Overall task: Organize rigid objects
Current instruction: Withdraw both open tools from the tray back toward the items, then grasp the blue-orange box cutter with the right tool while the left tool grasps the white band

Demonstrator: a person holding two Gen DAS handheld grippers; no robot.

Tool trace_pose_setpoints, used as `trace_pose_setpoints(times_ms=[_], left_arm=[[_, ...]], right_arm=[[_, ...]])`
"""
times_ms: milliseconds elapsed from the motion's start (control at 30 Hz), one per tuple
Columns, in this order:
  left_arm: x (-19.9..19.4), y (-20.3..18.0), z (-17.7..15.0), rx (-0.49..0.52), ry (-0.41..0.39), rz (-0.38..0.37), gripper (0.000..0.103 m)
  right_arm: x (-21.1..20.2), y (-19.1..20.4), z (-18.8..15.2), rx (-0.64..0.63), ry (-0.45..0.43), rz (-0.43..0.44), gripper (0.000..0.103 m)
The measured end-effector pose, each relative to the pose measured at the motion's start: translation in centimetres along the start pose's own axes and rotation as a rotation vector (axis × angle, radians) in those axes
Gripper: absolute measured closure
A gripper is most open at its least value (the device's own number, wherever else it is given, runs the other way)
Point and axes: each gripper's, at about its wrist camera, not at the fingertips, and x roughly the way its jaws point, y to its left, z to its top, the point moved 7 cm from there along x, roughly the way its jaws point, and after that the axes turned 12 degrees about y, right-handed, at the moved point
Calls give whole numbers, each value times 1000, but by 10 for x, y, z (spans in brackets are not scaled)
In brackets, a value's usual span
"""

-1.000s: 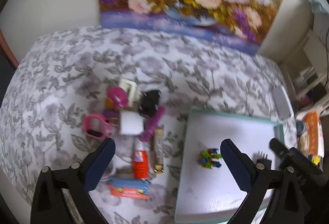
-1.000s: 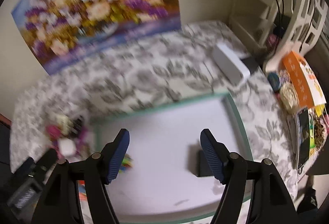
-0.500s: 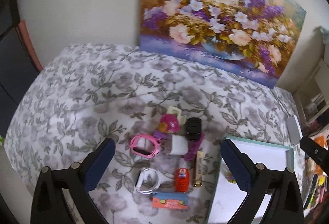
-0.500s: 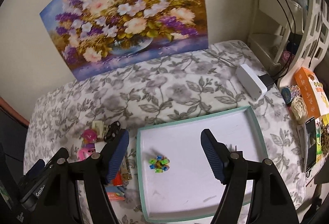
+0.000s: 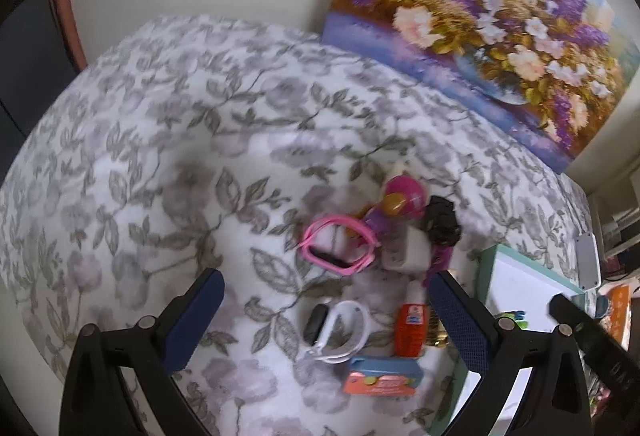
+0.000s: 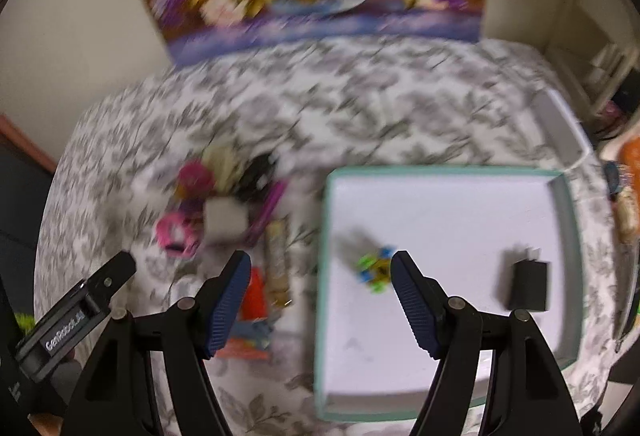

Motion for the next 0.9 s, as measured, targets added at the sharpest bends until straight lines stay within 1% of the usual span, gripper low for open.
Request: trace_pose_setpoints(times_ms=[100,200,333,467,700,767,900], left_arm=[[12,16,-6,-32,51,15,0],[26,32,-13,-60,108,30,0],[38,45,-20,-96,159,24,0],[41,51,-23,-99,180,38,0],[43,53,-25,-89,194,59,0],[44,55,-25,-96,197,59,0],[44,61,-24,-122,196,58,0]], right_arm=[[19,15,-9,-18,58,15,30],[36,26,-19,-38,107,5,30],[47,37,-29,-64,143,5,30],[57,49,-38,-97,166,-9,30],[72,59,-49,-109,212,8,30],[74,60,-50,-106,219,15,25],[78,62,-52,-117,218,10,19]])
